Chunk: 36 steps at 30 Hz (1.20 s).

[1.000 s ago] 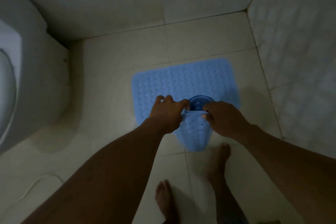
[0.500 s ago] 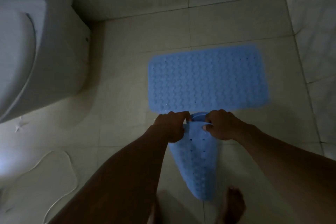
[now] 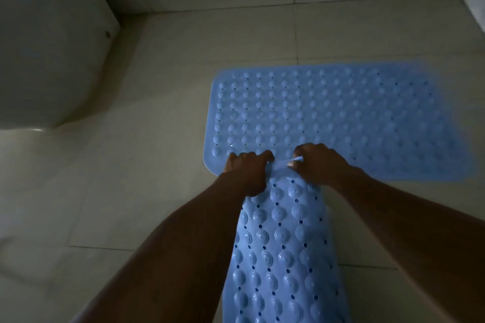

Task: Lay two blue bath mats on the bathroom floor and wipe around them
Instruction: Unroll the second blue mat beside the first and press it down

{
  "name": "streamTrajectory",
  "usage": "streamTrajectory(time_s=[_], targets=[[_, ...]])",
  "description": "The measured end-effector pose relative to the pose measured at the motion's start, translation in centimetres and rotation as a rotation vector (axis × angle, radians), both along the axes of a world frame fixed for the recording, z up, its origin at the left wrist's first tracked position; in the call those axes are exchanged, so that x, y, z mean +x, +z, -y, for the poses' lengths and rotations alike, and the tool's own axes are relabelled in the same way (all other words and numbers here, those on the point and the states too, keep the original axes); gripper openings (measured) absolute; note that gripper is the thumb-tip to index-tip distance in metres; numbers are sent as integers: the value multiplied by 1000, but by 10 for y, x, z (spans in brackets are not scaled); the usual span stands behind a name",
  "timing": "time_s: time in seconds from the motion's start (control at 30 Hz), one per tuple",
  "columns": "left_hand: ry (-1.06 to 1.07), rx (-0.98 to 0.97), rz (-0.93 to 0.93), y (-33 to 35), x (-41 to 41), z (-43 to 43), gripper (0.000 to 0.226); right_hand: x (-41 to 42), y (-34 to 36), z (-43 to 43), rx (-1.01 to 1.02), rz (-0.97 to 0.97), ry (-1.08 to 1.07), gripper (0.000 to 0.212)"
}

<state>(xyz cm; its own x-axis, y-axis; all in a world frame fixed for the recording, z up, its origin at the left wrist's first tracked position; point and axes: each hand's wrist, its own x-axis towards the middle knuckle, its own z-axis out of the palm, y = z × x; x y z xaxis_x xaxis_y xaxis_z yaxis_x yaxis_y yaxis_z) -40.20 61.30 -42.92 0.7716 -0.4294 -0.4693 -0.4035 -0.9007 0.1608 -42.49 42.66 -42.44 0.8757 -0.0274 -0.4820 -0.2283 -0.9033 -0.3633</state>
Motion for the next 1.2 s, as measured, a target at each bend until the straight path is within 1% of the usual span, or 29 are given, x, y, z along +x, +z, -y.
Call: streamTrajectory(time_s=[0.07, 0.13, 0.2, 0.23, 0.27, 0.3, 0.37, 0.4, 0.47, 0.5, 0.53, 0.6, 0.63, 0.77, 0.87, 0.9, 0.93, 0.97, 1.0, 1.03, 1.07, 1.1, 1.13, 1.2], targets=[[16, -28, 69, -35, -12, -2, 49, -15, -31, 0, 49, 77, -90, 23], [96, -158, 186, -59, -32, -6, 48, -36, -53, -3, 116, 235, -202, 32], [155, -268, 351, -69, -58, -12, 50, -60, -56, -8, 179, 421, -437, 46], [166, -296, 411, -70, -73, -16, 51, -72, -54, -12, 204, 445, -568, 55], [172, -318, 435, -70, -89, -22, 51, -83, -51, -14, 227, 388, -668, 62], [172, -332, 426, -70, -106, -29, 51, -95, -48, -17, 228, 284, -700, 68], [178, -329, 303, -71, -141, -43, 55, -119, -39, -27, 187, 109, -633, 79], [179, -309, 217, -73, -156, -49, 58, -128, -35, -33, 198, 71, -641, 78], [187, -273, 94, -83, -176, -55, 63, -139, -29, -40, 260, 57, -717, 67], [192, -253, 65, -87, -181, -56, 65, -141, -27, -40, 294, 44, -732, 64], [189, -236, 56, -91, -183, -57, 66, -141, -27, -38, 351, 6, -759, 66], [166, -206, 48, -94, -183, -56, 68, -140, -23, -30, 514, -120, -814, 75], [159, -192, 35, -94, -182, -56, 69, -140, -20, -27, 568, -171, -820, 74], [153, -157, -13, -94, -173, -57, 72, -140, -18, -15, 579, -218, -794, 58], [131, -140, -50, -90, -170, -59, 75, -143, -22, -11, 613, -217, -847, 52], [126, -134, -50, -88, -169, -60, 75, -144, -21, -10, 609, -202, -865, 53], [120, -126, -48, -88, -169, -61, 76, -144, -19, -9, 581, -174, -878, 62], [116, -119, -48, -87, -169, -61, 77, -145, -17, -8, 525, -137, -884, 81], [111, -110, -48, -86, -168, -62, 77, -146, -14, -7, 425, -102, -879, 102], [107, -100, -50, -84, -168, -63, 77, -147, -11, -7, 295, -72, -860, 116], [104, -86, -54, -83, -169, -65, 78, -149, -8, -8, 179, -41, -836, 123], [103, -70, -59, -81, -169, -66, 79, -151, -6, -8, 110, -25, -799, 128], [108, -55, -63, -80, -170, -68, 80, -153, -2, -10, 89, -38, -771, 135], [138, -24, -72, -78, -172, -73, 82, -157, 1, -10, 109, -105, -736, 147]])
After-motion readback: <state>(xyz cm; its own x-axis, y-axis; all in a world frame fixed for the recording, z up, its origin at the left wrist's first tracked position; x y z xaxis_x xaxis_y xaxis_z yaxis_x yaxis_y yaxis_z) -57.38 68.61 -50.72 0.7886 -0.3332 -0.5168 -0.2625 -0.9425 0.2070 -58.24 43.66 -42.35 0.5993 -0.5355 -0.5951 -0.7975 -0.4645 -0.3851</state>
